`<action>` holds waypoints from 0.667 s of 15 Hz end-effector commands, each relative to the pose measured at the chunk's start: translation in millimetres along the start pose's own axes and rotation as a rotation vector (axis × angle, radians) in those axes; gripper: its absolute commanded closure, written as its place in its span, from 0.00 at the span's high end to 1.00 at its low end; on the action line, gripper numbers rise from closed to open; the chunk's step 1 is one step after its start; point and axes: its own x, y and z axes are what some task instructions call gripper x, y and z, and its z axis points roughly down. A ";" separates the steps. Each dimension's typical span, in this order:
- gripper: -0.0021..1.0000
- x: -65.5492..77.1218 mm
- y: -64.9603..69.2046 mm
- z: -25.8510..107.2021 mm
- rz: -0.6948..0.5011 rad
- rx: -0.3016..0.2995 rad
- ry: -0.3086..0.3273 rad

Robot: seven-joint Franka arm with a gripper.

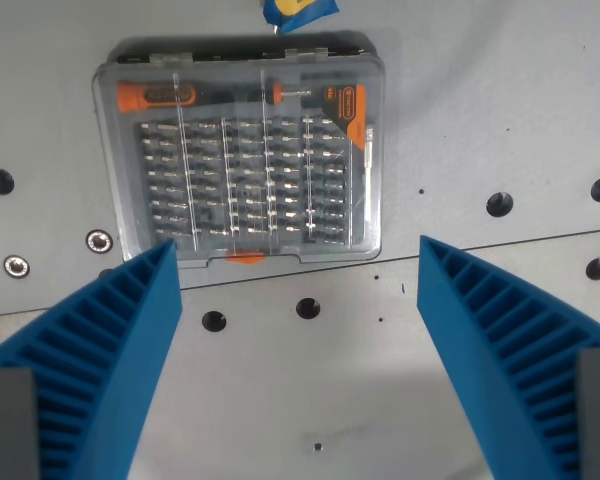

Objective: Move above the blue bag

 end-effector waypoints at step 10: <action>1.00 3.2 -0.3 1.8 -0.014 -0.002 0.009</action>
